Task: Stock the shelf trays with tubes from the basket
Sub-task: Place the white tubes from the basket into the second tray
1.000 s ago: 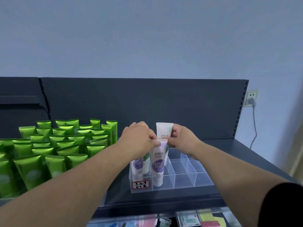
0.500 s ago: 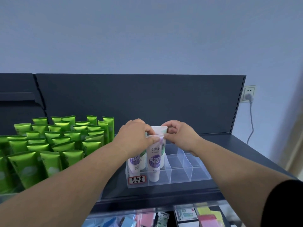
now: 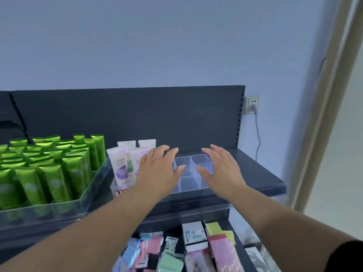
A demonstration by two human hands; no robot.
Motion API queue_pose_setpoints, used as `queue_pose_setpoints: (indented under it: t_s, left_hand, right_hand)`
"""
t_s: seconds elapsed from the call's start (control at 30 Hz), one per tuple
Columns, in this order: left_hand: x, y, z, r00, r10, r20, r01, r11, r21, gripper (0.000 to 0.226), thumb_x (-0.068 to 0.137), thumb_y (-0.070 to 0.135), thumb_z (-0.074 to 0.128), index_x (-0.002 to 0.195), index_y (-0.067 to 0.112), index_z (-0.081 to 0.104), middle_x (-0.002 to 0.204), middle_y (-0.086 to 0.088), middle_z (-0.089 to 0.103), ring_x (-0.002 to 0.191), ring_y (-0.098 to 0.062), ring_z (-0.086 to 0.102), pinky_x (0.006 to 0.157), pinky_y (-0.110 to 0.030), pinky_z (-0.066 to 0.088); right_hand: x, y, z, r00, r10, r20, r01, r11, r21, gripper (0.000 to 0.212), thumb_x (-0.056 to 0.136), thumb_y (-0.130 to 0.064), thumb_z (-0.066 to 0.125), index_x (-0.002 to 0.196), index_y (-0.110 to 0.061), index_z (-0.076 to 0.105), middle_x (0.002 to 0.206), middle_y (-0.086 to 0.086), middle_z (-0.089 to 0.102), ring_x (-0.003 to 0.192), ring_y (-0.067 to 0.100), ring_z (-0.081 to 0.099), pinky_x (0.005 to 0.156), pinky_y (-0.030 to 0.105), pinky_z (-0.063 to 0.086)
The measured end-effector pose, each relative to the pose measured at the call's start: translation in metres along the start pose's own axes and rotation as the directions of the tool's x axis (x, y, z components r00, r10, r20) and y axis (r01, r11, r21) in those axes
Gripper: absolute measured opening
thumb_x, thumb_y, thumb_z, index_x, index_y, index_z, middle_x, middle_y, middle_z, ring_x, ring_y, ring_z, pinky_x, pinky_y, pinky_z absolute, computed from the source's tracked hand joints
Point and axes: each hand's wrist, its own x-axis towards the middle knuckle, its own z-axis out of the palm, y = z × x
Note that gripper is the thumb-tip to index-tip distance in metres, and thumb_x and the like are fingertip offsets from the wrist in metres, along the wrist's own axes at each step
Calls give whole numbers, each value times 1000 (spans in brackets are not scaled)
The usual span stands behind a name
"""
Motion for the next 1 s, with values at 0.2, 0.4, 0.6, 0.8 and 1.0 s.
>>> queue_pose_setpoints:
  t_s: [0.2,0.4,0.6,0.8,1.0]
  left_hand:
    - [-50,84,49,997,9,75,-12,999,39,67,95,57,31,151,26,9,157,0,11,144,-20,7,116,-38,10]
    - [-118,148,121,969,1,246,-15,998,53,69,95,60,23,151,27,-2,159,0,2,146,-23,0,118,-42,3]
    - [-187,167,193,916,-32,401,25,999,22,67,96,56,27,151,28,0,159,0,0,146,-23,-3,118,-44,-1]
    - [-249,144,277,867,-43,496,40,999,16,68,97,55,27,152,28,-1,159,0,3,146,-21,-1,118,-43,-3]
    - [-327,93,368,751,-105,652,82,994,66,67,96,52,37,152,23,14,158,-5,16,145,-25,11,116,-43,6]
  right_hand:
    - [-81,76,-21,997,59,-44,-66,983,-172,60,95,-57,36,149,-37,18,161,-6,2,148,17,-4,120,41,-2]
    - [-167,164,-9,971,233,59,-220,959,-177,63,95,-58,34,150,-37,13,162,-5,-2,149,18,-5,121,41,0]
    - [-249,220,37,906,380,188,-341,916,-209,64,94,-60,33,150,-39,10,162,-7,-3,149,18,-6,121,41,-2]
    - [-321,249,112,782,502,370,-462,865,-197,66,95,-57,38,151,-39,9,161,-9,-5,148,16,-8,121,40,-1]
    - [-387,281,202,629,591,504,-522,802,-289,65,94,-58,37,150,-39,12,161,-8,2,148,16,1,121,40,3]
